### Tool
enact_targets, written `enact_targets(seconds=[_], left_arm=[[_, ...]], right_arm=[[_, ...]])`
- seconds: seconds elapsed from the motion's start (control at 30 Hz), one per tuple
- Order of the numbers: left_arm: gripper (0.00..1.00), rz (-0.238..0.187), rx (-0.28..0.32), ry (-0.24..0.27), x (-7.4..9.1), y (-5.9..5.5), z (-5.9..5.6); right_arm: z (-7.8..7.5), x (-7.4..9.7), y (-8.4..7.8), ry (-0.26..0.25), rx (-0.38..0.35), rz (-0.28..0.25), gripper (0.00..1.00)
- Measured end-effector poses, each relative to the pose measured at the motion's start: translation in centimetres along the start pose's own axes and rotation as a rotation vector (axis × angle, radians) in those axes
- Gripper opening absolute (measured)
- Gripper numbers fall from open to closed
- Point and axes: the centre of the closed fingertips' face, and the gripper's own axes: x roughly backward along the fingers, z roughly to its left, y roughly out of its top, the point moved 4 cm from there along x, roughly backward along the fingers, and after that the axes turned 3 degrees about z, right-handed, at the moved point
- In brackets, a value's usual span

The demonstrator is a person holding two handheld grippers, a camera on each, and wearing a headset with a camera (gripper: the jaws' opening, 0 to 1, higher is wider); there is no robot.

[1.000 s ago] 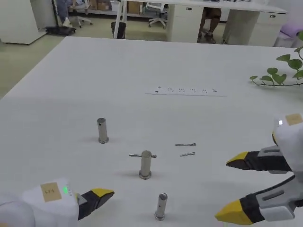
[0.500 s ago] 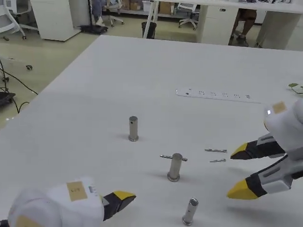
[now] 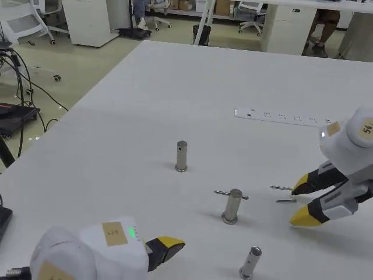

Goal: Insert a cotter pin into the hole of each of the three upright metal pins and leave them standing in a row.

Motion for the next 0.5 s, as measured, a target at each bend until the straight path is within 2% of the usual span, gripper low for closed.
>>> enact_targets(seconds=[0.13,0.2,0.23,0.27,0.4,0.5], left_arm=[[0.99,-0.012,0.016,0.003,-0.08,0.10,0.05],[0.99,-0.010,0.021,0.004,-0.12,0.02,0.13],[0.99,-0.009,0.023,0.006,-0.12,-0.01,0.17],[0.99,-0.008,0.030,0.009,-0.14,-0.06,0.27],[0.99,-0.012,0.035,0.014,-0.28,-0.08,0.42],[0.99,-0.013,0.034,0.017,-0.42,-0.08,0.44]], right_arm=[[-0.68,-0.50,-0.06,-0.002,0.007,0.017,0.37],[-0.79,-0.61,-0.16,0.003,0.036,0.035,0.33],[-0.79,-0.67,0.12,0.008,0.023,0.020,0.32],[-0.94,-0.72,0.12,0.000,0.030,0.029,0.30],[-0.63,-0.74,0.21,0.017,0.043,0.047,0.26],[-0.38,-0.68,0.13,0.024,0.074,0.077,0.17]])
